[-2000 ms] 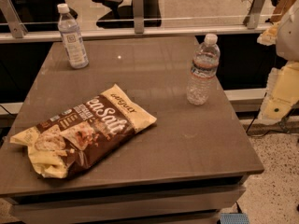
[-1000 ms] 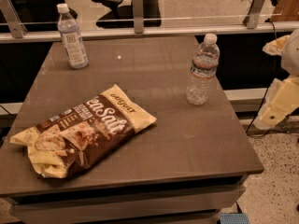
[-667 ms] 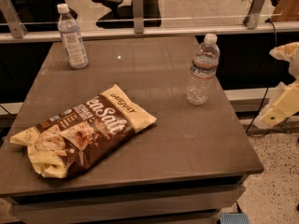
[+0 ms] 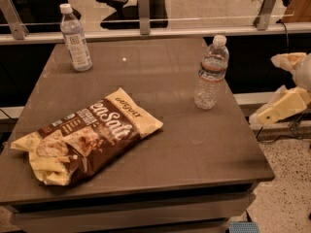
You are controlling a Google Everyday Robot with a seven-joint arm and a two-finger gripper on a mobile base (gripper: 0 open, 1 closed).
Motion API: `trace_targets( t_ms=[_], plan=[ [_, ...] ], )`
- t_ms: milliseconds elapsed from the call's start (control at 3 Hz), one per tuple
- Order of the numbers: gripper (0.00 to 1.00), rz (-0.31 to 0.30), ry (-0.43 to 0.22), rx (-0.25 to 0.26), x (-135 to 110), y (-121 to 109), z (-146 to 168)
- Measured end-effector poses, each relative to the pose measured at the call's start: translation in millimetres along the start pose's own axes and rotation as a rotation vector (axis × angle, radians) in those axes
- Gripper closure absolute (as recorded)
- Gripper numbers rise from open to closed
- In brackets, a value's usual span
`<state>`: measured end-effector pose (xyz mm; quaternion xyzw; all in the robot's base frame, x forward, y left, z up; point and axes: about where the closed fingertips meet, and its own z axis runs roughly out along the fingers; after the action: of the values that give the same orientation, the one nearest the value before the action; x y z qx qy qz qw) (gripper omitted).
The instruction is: Move water bottle near brown chip bag
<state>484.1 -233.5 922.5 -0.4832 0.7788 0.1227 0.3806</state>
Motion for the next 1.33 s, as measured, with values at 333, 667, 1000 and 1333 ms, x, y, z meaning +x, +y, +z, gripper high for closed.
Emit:
trace_targets(
  t_ms=[333, 667, 1000, 1333],
  plan=[
    [0.0, 0.044, -0.137, -0.042, -14.2, 1.1, 22.7],
    [0.0, 0.071, -0.255, -0.087, -24.3, 2.4, 44.1],
    [0.0, 0.073, -0.338, -0.126, -33.8, 3.8, 62.6],
    [0.0, 0.06, -0.398, -0.152, -43.9, 5.1, 76.2]
  ],
)
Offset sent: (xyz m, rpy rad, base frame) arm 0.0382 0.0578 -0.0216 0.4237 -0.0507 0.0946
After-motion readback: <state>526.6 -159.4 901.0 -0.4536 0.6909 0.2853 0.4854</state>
